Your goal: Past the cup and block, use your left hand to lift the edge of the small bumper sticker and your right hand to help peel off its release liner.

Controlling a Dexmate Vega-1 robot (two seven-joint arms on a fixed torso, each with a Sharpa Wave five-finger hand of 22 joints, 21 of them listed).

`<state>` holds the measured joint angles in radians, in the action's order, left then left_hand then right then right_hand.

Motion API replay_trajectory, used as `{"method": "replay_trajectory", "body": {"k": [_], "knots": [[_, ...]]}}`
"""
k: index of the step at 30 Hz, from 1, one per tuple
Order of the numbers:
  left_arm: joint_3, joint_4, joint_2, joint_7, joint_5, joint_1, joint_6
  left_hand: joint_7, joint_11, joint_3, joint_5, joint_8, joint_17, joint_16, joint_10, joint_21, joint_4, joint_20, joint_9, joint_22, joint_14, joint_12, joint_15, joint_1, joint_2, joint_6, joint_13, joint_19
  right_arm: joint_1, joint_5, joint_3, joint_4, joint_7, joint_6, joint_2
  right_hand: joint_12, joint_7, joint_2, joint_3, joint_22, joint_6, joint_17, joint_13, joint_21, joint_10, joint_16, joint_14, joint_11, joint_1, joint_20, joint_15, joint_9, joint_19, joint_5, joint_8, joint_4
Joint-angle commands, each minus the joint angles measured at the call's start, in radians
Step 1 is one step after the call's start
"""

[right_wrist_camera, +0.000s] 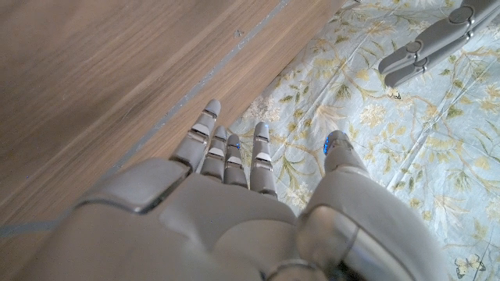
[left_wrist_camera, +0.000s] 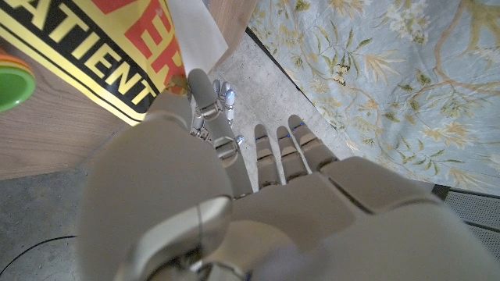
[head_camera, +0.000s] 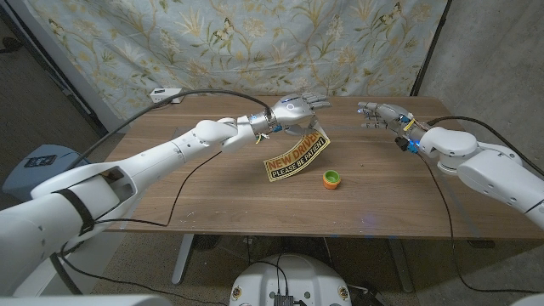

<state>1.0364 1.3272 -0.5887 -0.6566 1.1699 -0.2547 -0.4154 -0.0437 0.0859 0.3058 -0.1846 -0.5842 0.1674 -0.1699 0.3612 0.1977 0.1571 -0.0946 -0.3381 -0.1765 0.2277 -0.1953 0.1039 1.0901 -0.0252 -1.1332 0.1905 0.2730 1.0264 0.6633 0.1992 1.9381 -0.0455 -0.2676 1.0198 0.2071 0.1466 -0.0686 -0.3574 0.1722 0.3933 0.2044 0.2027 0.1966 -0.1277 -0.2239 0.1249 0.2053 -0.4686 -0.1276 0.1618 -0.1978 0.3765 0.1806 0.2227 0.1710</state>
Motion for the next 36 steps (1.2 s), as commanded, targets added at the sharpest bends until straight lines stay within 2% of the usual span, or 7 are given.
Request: {"method": "replay_trajectory", "body": {"k": [1,12,21,31,36], "knots": [[0.038,-0.065,0.037,-0.094,-0.006,0.027,-0.016,-0.005,0.015,-0.008,0.002,-0.006,0.000,0.001,0.001,-0.007,0.000,-0.005,0.005,0.001,-0.012,0.003,0.018,0.010,0.007,-0.013,-0.003,-0.013,-0.038,0.031,0.014,0.017,0.049,-0.085,0.055,0.006,0.004,0.004,0.001,0.002,0.011,0.001,0.002,0.002,-0.005,0.002,0.003,0.010,-0.011,-0.019,0.009,-0.004,0.004,-0.003,0.005,-0.002],[0.086,-0.125,0.073,-0.192,0.018,0.064,-0.012,-0.014,0.016,-0.010,0.005,-0.003,-0.001,-0.001,0.001,-0.015,-0.002,-0.003,0.018,0.002,-0.026,0.002,0.017,0.010,0.012,-0.022,-0.006,-0.042,-0.084,0.058,0.036,0.007,0.118,-0.136,0.094,0.006,0.019,0.010,-0.002,0.001,0.028,0.001,0.003,0.002,-0.008,0.004,0.006,0.013,-0.028,-0.032,0.025,-0.006,0.008,-0.002,0.007,0.000],[0.119,-0.153,0.085,-0.209,0.021,0.090,-0.011,-0.018,0.010,-0.012,0.006,-0.001,-0.001,-0.005,0.008,-0.015,-0.003,0.000,0.026,0.003,-0.020,-0.002,0.016,0.009,0.015,-0.025,-0.007,-0.051,-0.128,0.062,0.062,-0.001,0.178,-0.163,0.119,0.005,0.029,0.016,-0.004,0.001,0.028,0.001,0.004,0.002,-0.007,0.005,0.008,0.014,-0.041,-0.036,0.034,-0.007,0.010,-0.003,0.005,0.002],[0.160,-0.222,0.118,-0.269,0.025,0.126,-0.024,-0.024,0.004,-0.014,0.006,0.002,0.000,-0.010,0.011,-0.013,-0.005,0.001,0.033,0.003,-0.010,-0.002,0.011,0.006,0.016,-0.026,-0.007,-0.055,-0.194,0.066,0.108,-0.030,0.244,-0.187,0.107,0.003,0.039,0.028,-0.002,0.001,0.010,0.001,0.005,0.001,0.000,0.009,0.005,0.014,-0.049,-0.040,0.044,-0.010,0.009,-0.004,-0.004,0.001],[0.189,-0.279,0.144,-0.322,0.026,0.153,-0.046,-0.024,-0.001,-0.014,0.006,0.003,0.000,-0.011,0.012,-0.012,-0.006,0.002,0.036,0.003,-0.007,-0.003,0.009,0.005,0.016,-0.027,-0.007,-0.055,-0.224,0.060,0.130,-0.044,0.269,-0.199,0.100,0.001,0.041,0.031,-0.001,0.001,0.009,0.002,0.006,0.000,0.003,0.011,0.000,0.014,-0.051,-0.042,0.046,-0.010,0.008,-0.004,-0.005,0.000]]}}
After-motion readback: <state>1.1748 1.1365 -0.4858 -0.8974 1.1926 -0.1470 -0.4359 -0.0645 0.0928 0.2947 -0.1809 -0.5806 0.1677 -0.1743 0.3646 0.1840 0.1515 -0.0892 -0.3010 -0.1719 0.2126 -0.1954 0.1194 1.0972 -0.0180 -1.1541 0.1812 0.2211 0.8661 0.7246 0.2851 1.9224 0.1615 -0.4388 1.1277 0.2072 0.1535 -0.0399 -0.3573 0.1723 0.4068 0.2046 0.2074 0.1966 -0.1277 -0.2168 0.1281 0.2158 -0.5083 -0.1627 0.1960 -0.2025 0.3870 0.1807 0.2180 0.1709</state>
